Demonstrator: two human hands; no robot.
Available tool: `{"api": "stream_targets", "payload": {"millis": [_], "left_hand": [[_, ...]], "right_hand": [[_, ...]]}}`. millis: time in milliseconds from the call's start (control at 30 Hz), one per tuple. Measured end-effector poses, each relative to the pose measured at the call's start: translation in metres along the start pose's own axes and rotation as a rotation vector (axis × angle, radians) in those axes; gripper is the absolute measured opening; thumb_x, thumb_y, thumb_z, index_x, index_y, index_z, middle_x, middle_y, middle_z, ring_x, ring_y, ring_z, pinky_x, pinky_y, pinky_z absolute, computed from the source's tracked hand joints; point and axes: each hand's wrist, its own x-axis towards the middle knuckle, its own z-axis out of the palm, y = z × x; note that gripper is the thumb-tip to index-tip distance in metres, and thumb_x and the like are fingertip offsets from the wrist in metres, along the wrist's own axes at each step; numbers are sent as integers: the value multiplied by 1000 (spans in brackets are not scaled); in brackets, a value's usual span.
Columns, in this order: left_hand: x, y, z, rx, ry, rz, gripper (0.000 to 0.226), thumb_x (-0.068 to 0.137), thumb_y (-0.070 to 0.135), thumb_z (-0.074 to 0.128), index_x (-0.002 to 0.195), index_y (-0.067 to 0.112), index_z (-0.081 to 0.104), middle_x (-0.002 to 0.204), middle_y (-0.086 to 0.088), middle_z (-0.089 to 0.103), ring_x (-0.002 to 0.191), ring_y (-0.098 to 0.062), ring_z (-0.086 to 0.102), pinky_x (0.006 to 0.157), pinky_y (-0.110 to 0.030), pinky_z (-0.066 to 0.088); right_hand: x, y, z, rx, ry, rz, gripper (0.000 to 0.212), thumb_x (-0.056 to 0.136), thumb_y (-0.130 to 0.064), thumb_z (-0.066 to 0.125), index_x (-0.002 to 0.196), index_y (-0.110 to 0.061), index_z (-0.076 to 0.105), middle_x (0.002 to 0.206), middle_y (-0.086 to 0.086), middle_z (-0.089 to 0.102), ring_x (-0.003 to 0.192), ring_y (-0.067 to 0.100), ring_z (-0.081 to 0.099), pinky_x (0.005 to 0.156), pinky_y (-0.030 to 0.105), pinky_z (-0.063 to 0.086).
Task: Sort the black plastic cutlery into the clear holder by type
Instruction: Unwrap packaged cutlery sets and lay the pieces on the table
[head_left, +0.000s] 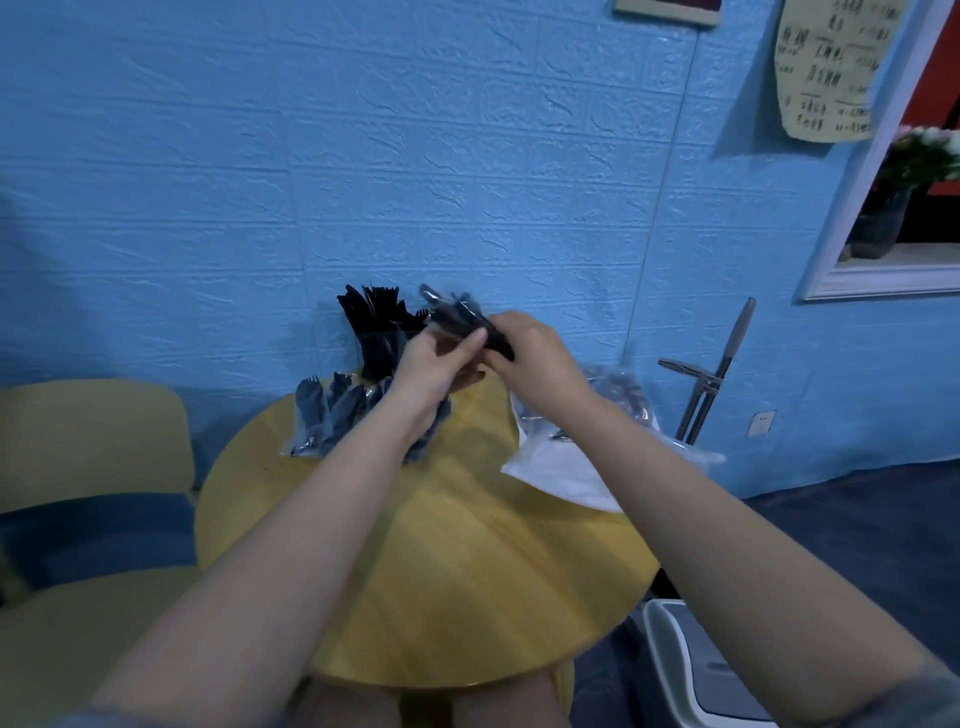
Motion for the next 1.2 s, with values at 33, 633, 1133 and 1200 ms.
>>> {"api": "stream_targets", "payload": {"millis": [33,633,1133,1200], "left_hand": [[4,-1,-8,-1,61,-5,20,91,17,61,108,7,60,98,-10,67,79,-16,65,67,-22,57],[40,-80,-68,344,228,-405,24,91,33,62,109,17,58,96,0,64,81,-17,64,62,-25,49],[40,-82,-55,329,191,-368,10,92,30,60,97,22,57,88,4,65,76,-13,64,69,-28,47],[40,-81,-55,328,208,-362,9,92,31,61,92,23,58,88,3,66,78,-13,63,67,-27,46]], "right_hand": [[7,-2,8,-6,-32,3,27,89,-20,61,114,-9,61,103,9,59,99,26,56,82,36,44],[-96,114,64,-470,-728,479,61,96,-56,23,150,-39,0,158,-15,-12,144,30,-19,109,66,-9],[-73,114,46,-527,-351,317,55,93,-63,30,129,-29,55,142,-6,45,137,17,31,115,46,13],[-55,99,51,-390,-228,276,50,92,-58,41,122,-23,61,134,-3,53,127,19,43,108,38,28]]}}
